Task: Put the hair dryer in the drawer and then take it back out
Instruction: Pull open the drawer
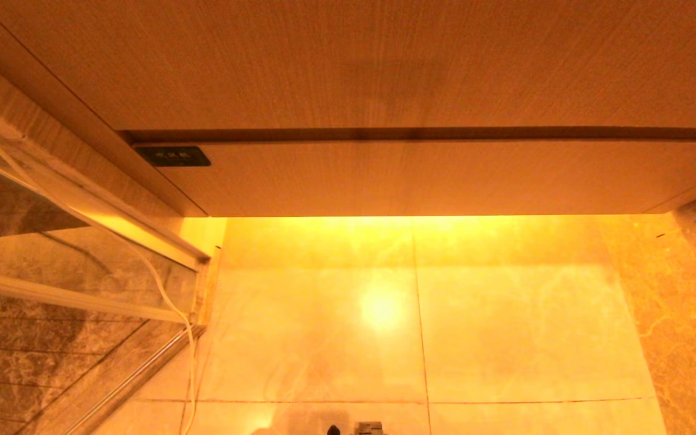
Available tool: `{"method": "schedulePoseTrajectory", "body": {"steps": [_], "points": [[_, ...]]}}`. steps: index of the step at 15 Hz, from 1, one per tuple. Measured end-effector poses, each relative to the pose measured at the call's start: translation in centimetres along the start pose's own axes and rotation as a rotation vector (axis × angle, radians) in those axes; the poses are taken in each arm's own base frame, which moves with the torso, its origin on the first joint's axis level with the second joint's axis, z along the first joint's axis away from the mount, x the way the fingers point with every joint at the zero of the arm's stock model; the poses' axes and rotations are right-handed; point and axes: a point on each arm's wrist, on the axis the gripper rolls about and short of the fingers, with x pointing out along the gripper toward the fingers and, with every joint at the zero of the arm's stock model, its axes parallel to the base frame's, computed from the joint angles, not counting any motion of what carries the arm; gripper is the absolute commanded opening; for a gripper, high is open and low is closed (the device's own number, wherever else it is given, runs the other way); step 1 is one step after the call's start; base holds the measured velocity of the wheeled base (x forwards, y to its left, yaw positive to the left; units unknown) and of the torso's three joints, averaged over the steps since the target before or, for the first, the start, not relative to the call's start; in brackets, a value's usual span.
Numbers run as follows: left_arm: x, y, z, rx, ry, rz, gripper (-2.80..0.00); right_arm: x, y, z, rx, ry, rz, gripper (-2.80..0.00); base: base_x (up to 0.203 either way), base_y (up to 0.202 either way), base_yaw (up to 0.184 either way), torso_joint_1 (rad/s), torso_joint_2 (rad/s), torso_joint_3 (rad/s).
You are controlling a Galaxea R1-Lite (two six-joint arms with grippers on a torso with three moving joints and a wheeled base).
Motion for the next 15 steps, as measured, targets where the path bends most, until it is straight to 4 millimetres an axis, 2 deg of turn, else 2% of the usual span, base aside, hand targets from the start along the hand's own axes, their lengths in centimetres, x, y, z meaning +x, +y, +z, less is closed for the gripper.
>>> {"method": "schedulePoseTrajectory", "body": {"steps": [9,11,15], "points": [[0.0,0.0,0.0,0.001,0.0,0.0,-2.8,-0.1,0.0,0.3,-0.02,-0.008,0.007,-2.8,0.0,0.0,0.0,0.0,0.0,0.0],[0.0,0.0,0.0,0.0,0.0,0.0,-2.8,-1.3,0.0,3.1,-0.03,-0.072,0.035,-2.8,0.0,0.0,0.0,0.0,0.0,0.0],[0.0,0.0,0.0,0.0,0.0,0.0,-2.8,-6.4,0.2,12.4,-0.055,-0.164,0.183,-2.8,0.0,0.0,0.0,0.0,0.0,0.0]]}}
